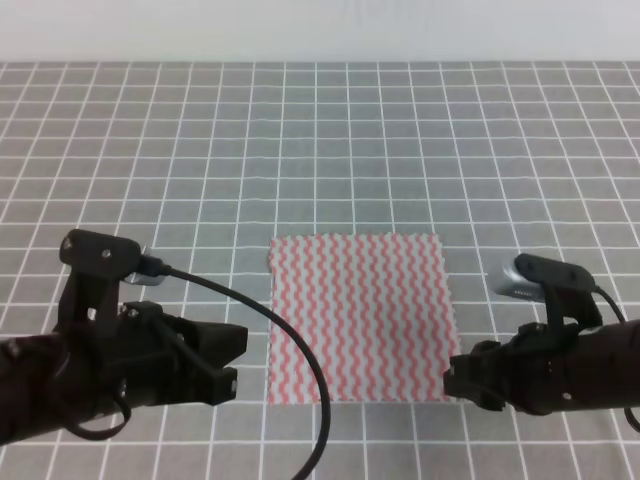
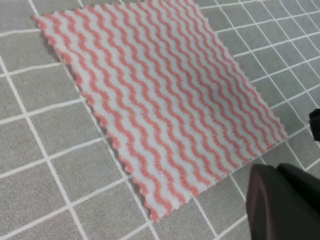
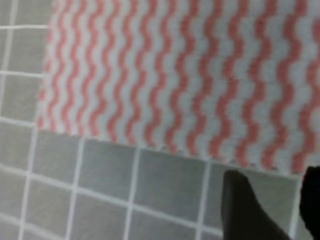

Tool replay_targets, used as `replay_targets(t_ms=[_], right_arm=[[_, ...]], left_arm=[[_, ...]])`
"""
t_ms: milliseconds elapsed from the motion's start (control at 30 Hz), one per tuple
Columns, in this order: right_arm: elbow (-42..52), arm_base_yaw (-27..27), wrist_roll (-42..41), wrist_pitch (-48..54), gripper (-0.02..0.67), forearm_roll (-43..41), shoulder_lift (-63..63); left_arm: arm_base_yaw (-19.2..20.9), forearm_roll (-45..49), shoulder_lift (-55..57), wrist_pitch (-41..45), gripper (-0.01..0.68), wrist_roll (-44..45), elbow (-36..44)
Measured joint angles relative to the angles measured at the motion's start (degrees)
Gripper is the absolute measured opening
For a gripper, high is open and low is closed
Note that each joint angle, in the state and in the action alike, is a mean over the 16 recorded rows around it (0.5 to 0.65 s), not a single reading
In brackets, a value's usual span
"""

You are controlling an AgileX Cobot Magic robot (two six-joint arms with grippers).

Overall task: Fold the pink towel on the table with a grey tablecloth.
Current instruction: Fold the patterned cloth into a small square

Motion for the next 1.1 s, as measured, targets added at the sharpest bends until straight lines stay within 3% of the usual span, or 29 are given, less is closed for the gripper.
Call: replay_targets(t_ms=[233,1100], right_arm=[[-0.38,0.00,1.33,-2.13,0.255,-0.25,3.73],[-2.38,0.00,1.67,-3.60,0.259,1.59,9.26]], left_arm=[[0.00,-0.02,0.00,0.12,-0.004,0.14,0.01],[0.01,0.00,0.05,-0.20,-0.004,0.89,0.00]])
